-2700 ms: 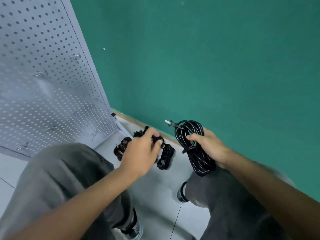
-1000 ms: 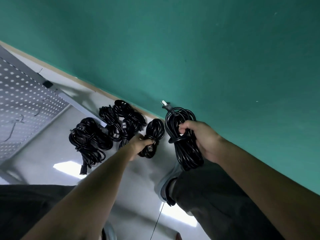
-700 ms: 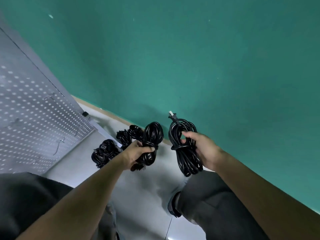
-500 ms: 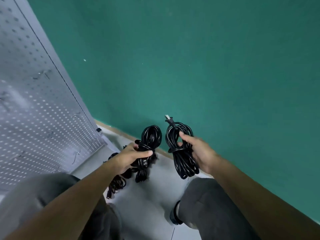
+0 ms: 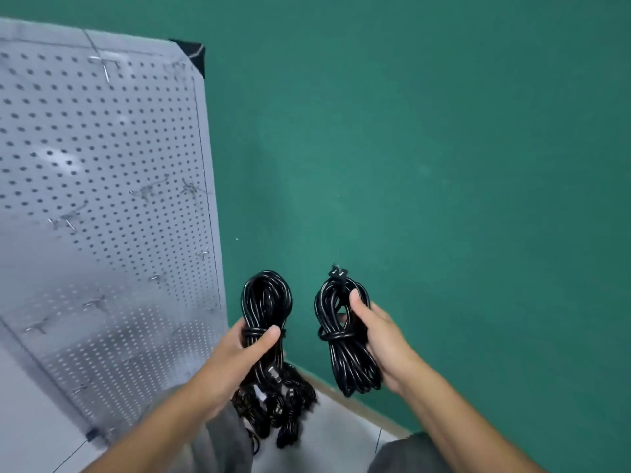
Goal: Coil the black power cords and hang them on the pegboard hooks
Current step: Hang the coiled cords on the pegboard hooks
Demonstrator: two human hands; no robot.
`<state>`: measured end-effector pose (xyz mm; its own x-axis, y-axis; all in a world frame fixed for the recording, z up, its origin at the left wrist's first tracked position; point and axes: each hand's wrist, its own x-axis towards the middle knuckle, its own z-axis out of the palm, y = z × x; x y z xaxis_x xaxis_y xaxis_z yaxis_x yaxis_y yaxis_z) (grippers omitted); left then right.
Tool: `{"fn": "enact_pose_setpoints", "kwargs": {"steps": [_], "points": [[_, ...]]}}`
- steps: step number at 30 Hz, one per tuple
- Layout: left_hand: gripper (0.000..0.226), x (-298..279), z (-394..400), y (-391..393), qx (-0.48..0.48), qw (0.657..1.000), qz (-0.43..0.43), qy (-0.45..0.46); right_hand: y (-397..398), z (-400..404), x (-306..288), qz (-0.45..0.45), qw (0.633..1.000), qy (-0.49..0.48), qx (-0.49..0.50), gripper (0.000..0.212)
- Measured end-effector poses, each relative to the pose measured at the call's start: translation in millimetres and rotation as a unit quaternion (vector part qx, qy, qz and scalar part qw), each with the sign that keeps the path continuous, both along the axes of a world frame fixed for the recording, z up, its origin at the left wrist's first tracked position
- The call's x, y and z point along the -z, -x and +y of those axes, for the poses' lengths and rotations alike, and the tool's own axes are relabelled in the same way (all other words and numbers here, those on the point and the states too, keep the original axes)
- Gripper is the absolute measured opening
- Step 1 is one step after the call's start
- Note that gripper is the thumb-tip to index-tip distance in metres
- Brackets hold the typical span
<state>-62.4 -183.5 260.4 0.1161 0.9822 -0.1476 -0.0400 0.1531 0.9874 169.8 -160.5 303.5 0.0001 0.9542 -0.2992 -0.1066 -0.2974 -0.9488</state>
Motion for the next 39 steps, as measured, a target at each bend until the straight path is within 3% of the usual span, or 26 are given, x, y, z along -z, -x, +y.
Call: {"fn": "enact_pose_setpoints", "kwargs": {"steps": [7, 11, 15, 23, 26, 31, 33, 36, 39], "points": [[0.09, -65, -75, 33, -0.058, 0.997, -0.023, -0.052, 43, -53, -63, 0.028, 0.996, -0.04, -0.07, 0.052], [0.071, -90, -123, 59, -0.123, 0.991, -0.039, -0.037, 75, -86, -89, 0.041, 0.992, -0.06, -0.101, 0.044], [0.037, -102, -165, 84, -0.174, 0.983, -0.041, -0.034, 104, -116, -108, 0.026, 0.986, -0.098, -0.131, 0.04], [0.104, -135, -202, 141, -0.239, 0.962, -0.048, -0.121, 153, -146, -134, 0.019, 0.978, -0.149, -0.146, 0.035], [0.09, -158, -198, 159, -0.266, 0.951, -0.031, -0.153, 166, -147, -141, 0.017, 0.976, -0.155, -0.151, 0.037], [0.029, -199, -172, 187, -0.287, 0.937, -0.014, -0.197, 183, -144, -152, 0.016, 0.974, -0.161, -0.157, 0.038], [0.028, -213, -158, 197, -0.29, 0.933, -0.003, -0.215, 189, -143, -156, 0.015, 0.974, -0.162, -0.158, 0.037], [0.048, -225, -136, 212, -0.291, 0.928, 0.003, -0.232, 197, -140, -162, 0.014, 0.974, -0.162, -0.157, 0.035], [0.042, -231, -115, 228, -0.292, 0.927, 0.02, -0.233, 202, -137, -163, 0.006, 0.973, -0.165, -0.159, 0.032]]}}
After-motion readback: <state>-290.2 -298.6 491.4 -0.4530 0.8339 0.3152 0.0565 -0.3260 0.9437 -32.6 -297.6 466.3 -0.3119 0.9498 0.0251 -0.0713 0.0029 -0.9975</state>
